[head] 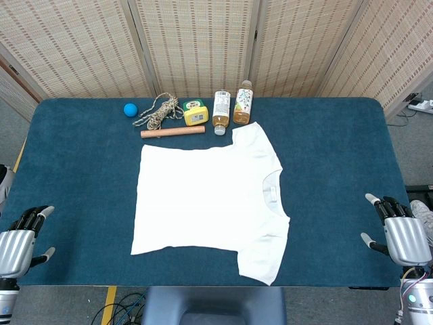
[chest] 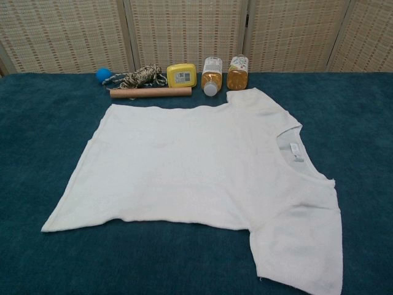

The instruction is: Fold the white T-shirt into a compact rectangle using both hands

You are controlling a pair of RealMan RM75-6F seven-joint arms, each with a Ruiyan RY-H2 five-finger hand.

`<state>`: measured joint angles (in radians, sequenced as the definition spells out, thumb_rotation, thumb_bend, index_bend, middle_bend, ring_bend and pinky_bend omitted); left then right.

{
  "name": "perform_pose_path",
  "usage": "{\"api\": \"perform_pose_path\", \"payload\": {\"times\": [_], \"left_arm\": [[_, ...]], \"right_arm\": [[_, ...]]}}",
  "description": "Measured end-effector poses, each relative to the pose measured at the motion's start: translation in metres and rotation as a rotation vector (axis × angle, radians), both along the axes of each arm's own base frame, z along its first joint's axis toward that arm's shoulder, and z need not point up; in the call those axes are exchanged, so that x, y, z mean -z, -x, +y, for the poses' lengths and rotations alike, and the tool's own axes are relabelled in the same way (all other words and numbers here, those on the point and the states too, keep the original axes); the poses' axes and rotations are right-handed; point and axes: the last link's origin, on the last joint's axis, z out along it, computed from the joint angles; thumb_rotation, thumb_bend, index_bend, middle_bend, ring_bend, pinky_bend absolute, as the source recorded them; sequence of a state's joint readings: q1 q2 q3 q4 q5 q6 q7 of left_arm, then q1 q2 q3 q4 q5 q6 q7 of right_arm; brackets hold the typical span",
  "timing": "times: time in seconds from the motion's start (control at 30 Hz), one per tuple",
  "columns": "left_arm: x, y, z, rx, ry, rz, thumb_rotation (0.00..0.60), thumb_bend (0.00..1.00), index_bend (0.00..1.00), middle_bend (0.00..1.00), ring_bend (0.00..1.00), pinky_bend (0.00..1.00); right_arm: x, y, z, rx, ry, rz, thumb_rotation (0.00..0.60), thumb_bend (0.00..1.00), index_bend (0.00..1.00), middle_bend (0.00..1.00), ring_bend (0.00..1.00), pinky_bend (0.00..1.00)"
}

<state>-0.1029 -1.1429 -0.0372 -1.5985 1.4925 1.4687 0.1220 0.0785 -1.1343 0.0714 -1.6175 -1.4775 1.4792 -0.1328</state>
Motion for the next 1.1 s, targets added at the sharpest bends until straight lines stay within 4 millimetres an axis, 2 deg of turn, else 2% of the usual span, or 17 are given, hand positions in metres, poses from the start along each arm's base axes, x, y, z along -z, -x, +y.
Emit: {"api": "perform_pose_path", "payload": {"times": [0.33,0.57,0.73,0.93,1.1], "left_arm": [[0.000,0.000,0.000,0.009,0.001,-0.003,0.600,0.18,0.20,0.19,0.18,0.35],[0.005,-0.005,0.000,0.076,0.018,-0.037,0.600,0.18,0.29,0.32,0.30,0.37],[0.018,-0.015,0.004,0.154,0.083,-0.055,0.600,0.18,0.35,0.46,0.44,0.50],[0.050,-0.032,0.014,0.265,0.219,-0.069,0.600,0.18,0.43,0.64,0.59,0.75],[0.073,-0.043,0.023,0.320,0.291,-0.073,0.600,0.18,0.45,0.73,0.67,0.87]], "right_arm": [[-0.003,-0.002,0.000,-0.014,0.022,0.004,0.600,0.18,0.14,0.28,0.21,0.27],[-0.010,-0.005,0.000,-0.035,0.042,0.009,0.600,0.18,0.14,0.28,0.21,0.27],[-0.011,-0.006,0.000,-0.039,0.038,0.009,0.600,0.18,0.14,0.28,0.21,0.27],[-0.011,-0.004,0.001,-0.035,0.037,0.005,0.600,0.18,0.14,0.28,0.21,0.27],[-0.011,-0.003,0.001,-0.034,0.037,0.001,0.600,0.18,0.14,0.28,0.21,0.27]]}}
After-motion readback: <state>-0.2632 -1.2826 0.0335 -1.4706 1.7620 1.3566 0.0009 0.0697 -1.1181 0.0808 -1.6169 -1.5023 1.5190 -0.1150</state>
